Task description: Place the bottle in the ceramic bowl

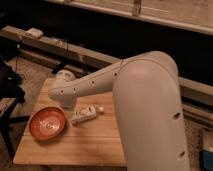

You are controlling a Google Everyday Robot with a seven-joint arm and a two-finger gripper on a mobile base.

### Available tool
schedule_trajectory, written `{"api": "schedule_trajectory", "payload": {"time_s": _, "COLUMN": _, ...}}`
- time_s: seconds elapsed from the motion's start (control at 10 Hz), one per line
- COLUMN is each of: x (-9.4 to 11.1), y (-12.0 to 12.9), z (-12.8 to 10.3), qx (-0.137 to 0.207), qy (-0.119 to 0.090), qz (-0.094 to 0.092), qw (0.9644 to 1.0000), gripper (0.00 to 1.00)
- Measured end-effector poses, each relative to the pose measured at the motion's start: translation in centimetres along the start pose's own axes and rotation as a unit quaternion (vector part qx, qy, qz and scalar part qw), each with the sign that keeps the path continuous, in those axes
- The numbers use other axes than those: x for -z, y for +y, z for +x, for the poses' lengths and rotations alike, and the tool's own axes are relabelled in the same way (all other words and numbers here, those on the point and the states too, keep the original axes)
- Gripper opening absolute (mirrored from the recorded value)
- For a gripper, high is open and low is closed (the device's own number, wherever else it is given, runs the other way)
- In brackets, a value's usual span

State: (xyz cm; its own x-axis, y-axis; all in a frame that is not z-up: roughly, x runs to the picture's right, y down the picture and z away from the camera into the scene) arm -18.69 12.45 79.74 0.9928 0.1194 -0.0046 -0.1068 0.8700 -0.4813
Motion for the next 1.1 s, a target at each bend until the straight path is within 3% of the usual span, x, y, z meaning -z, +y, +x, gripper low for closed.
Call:
{"api": "schedule_trajectory", "payload": {"time_s": 0.5, "x": -3.6, "y": 0.9, "z": -0.5, "qx": 0.050, "qy": 0.039, "qz": -0.013, "qw": 0.9979, "gripper": 0.65}}
{"api": "schedule_trajectory", "payload": {"time_s": 1.1, "x": -6.9, "y": 0.7, "z": 0.2, "qx": 0.061, "qy": 0.057, "qz": -0.039, "qw": 0.9957, "gripper": 0.65}}
